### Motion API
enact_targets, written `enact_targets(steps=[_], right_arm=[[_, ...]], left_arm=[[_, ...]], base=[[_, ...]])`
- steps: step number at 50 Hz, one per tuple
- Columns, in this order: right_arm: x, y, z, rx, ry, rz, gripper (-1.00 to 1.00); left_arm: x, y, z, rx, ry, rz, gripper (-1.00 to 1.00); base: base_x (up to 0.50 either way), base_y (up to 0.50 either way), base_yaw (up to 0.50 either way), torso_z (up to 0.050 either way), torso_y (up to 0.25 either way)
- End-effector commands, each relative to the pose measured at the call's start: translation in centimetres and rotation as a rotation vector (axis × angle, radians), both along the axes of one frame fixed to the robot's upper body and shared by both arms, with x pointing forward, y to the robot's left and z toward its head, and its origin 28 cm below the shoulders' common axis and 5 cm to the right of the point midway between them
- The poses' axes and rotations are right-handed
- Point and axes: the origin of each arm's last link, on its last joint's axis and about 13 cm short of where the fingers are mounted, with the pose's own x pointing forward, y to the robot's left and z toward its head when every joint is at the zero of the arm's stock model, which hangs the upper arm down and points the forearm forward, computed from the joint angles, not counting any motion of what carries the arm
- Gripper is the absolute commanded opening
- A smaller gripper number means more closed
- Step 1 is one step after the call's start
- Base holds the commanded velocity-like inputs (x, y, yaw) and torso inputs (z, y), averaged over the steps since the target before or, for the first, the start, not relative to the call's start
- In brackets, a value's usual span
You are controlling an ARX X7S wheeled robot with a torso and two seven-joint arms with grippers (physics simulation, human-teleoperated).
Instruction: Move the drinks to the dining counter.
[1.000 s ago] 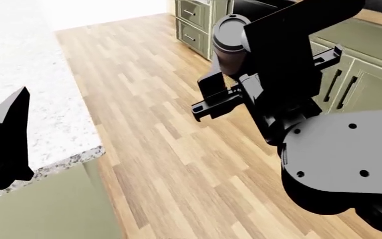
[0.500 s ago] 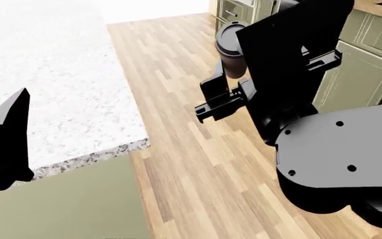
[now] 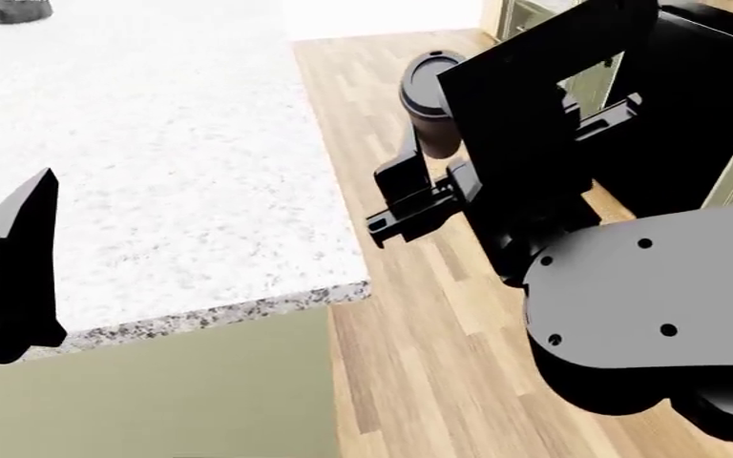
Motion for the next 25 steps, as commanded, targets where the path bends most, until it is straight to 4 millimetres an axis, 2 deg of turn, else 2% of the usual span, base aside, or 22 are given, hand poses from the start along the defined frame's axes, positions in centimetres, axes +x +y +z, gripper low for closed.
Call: enact_targets(steps=[1, 25], right_arm=[[0.02, -0.08, 0.05, -0.005, -0.009, 0.001, -1.0], [0.0, 0.05, 0.24, 0.001, -0.002, 0.016, -1.0]], left_arm=[[0.04, -0.01, -0.1, 0.0, 0.003, -0.001, 1.0], [-0.04, 0.02, 0.12, 0.0, -0.002, -0.003, 1.0]], base=[[0.03, 0.12, 0.5, 0.0, 0.0], [0.03, 0.17, 0.5, 0.0, 0.0]])
